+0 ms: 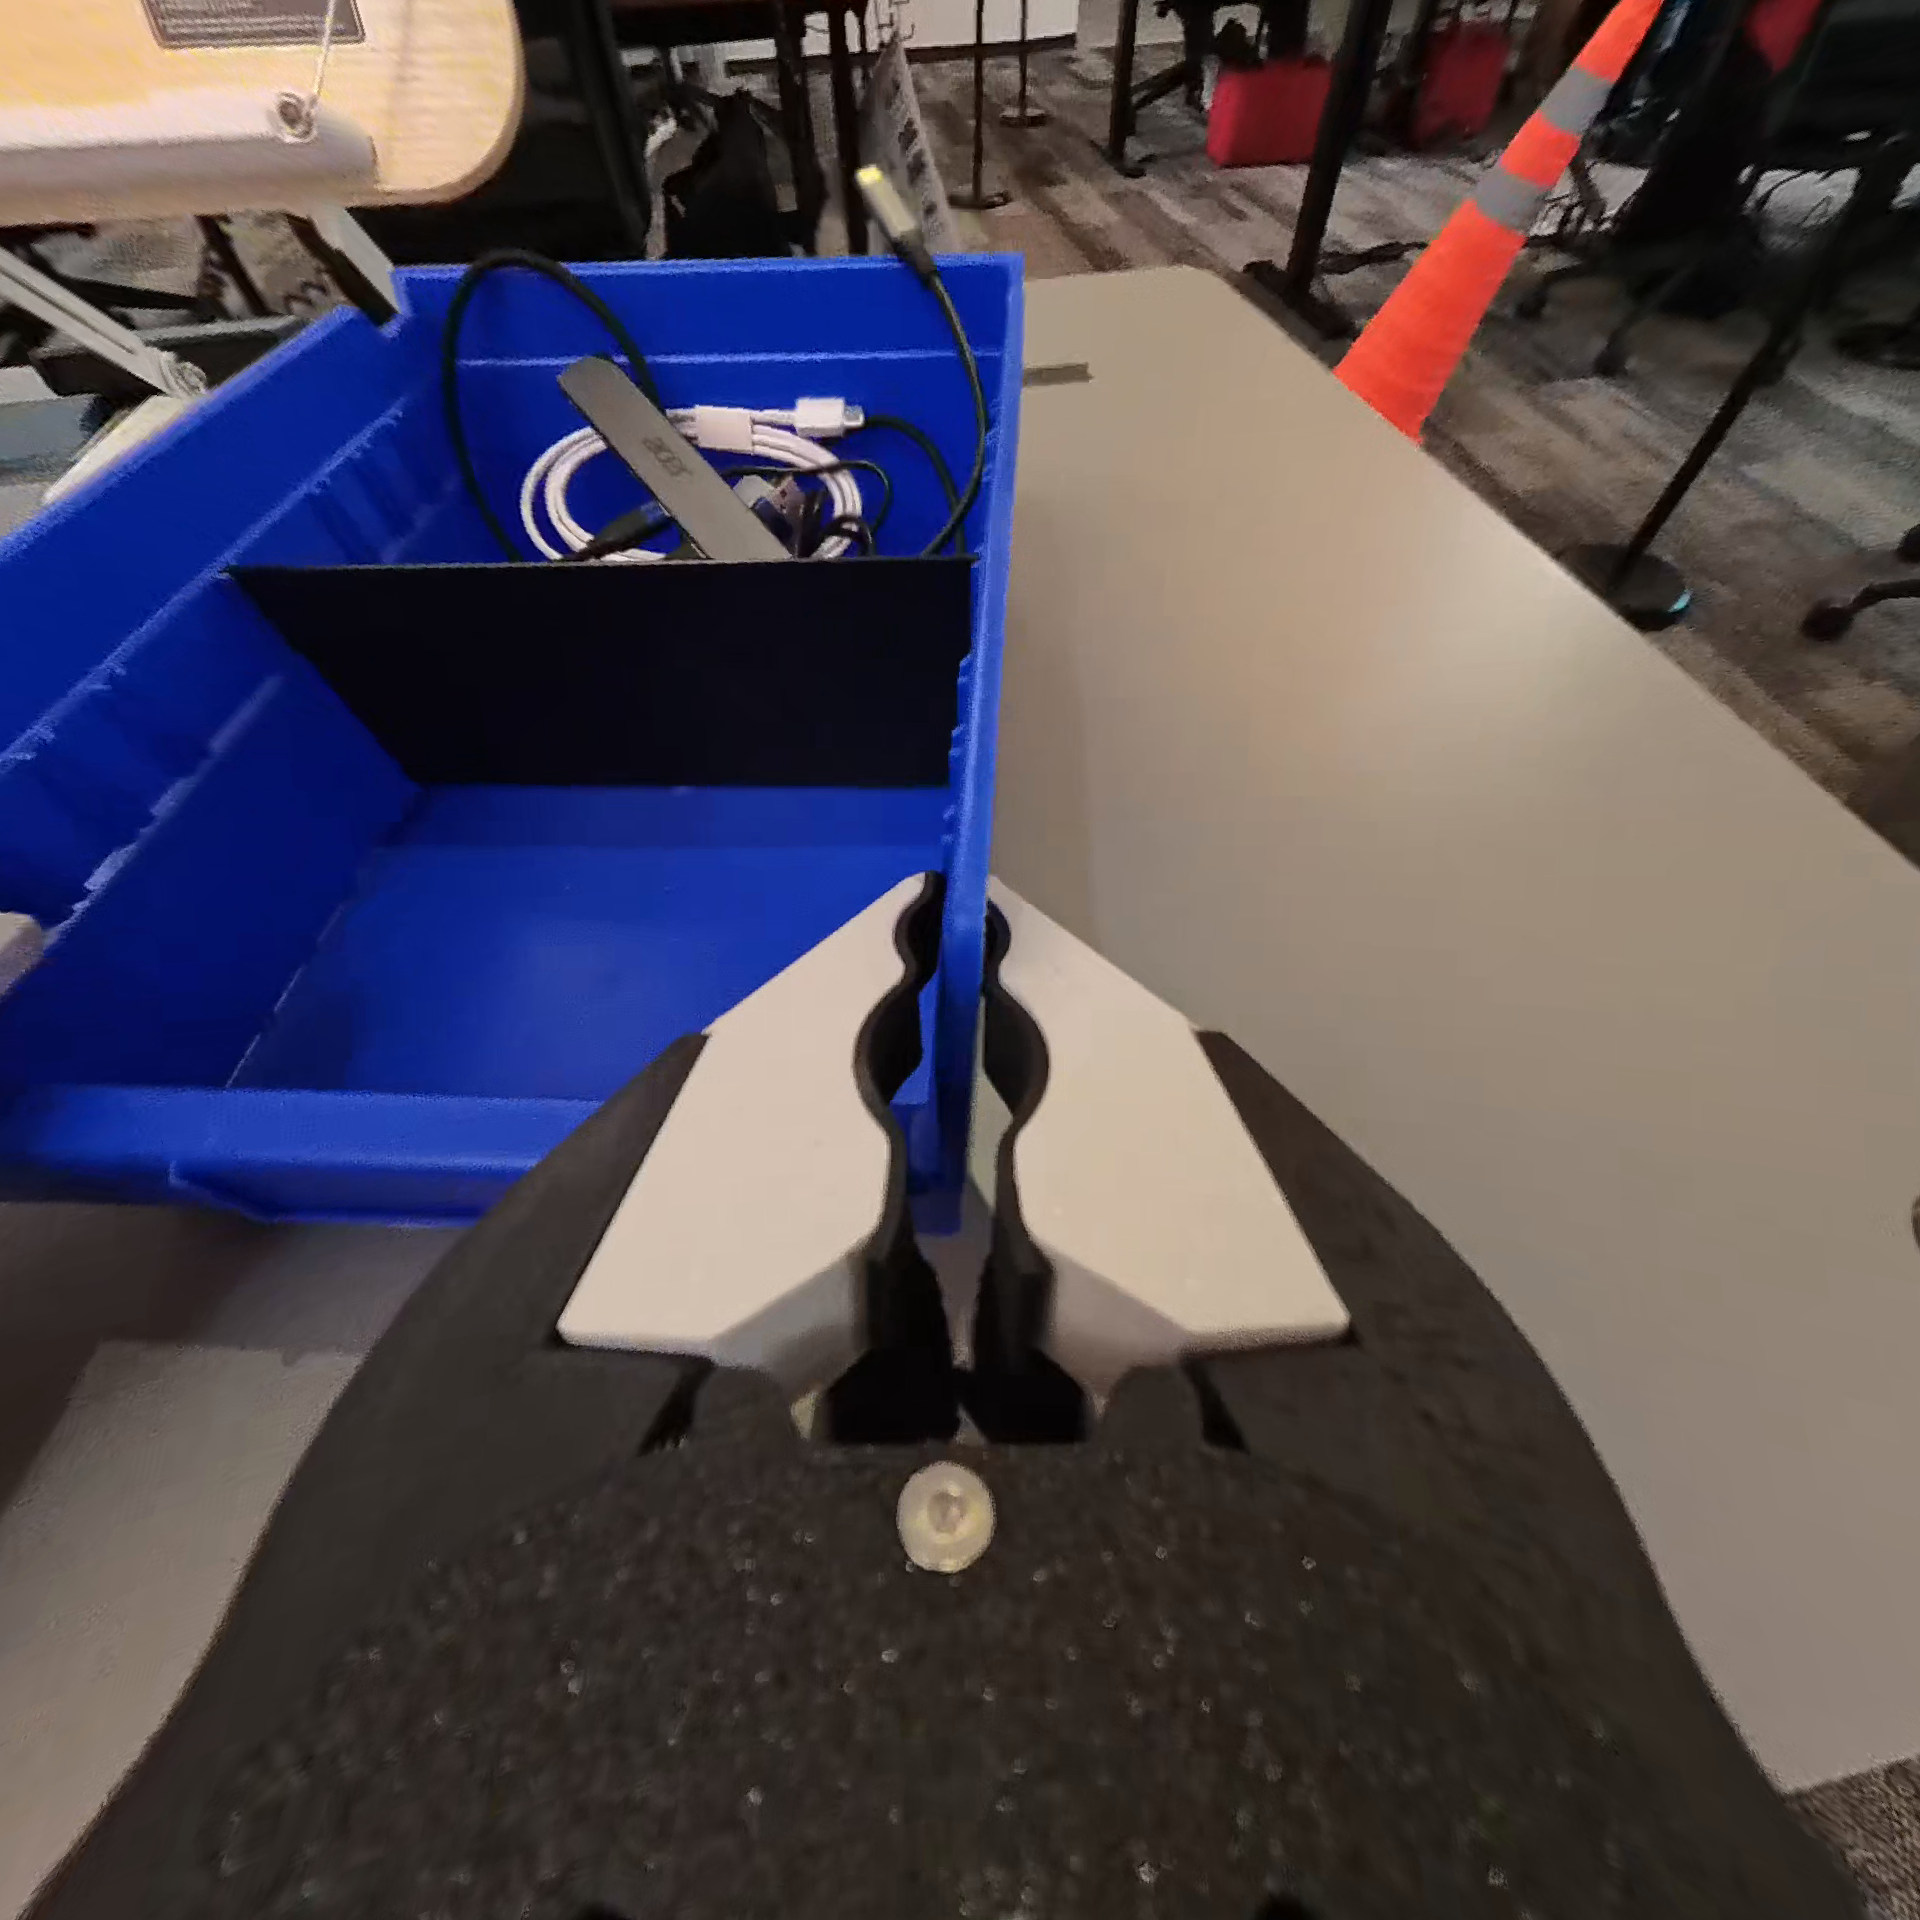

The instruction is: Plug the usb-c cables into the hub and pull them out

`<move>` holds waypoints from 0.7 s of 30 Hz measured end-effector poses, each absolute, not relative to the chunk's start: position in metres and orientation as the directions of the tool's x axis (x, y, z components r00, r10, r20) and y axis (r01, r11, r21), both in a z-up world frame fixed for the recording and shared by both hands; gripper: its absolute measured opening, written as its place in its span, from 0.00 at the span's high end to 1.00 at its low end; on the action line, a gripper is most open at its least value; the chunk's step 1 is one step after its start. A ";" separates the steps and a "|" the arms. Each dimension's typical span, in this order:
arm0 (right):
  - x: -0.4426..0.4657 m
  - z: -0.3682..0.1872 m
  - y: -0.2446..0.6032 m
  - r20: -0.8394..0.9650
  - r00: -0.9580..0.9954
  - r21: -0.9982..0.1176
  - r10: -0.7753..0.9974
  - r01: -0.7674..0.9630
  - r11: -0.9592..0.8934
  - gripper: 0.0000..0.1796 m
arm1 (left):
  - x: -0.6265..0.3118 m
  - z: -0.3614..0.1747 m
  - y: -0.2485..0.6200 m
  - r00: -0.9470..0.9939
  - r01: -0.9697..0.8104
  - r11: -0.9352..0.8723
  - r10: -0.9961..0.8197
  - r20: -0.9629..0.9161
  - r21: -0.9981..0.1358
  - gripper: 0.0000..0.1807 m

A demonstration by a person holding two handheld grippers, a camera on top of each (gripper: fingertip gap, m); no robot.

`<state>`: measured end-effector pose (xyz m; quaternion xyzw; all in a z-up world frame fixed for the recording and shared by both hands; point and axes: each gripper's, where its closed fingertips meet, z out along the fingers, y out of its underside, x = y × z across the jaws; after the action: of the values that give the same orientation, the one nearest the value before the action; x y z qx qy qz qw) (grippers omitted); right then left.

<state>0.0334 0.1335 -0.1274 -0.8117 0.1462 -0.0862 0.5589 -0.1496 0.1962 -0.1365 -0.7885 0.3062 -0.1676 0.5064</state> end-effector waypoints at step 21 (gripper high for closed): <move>-0.137 -0.132 0.235 -0.040 0.999 -0.938 0.034 -0.026 -0.345 0.91 | -0.325 -0.134 0.253 0.910 -0.283 -0.341 -0.390 -0.139 -0.897 0.95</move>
<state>-0.1375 0.2353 -0.1323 -0.8197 -0.0024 0.0261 0.5721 -0.3254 0.2534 -0.1343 -0.8172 0.2058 -0.0500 0.5360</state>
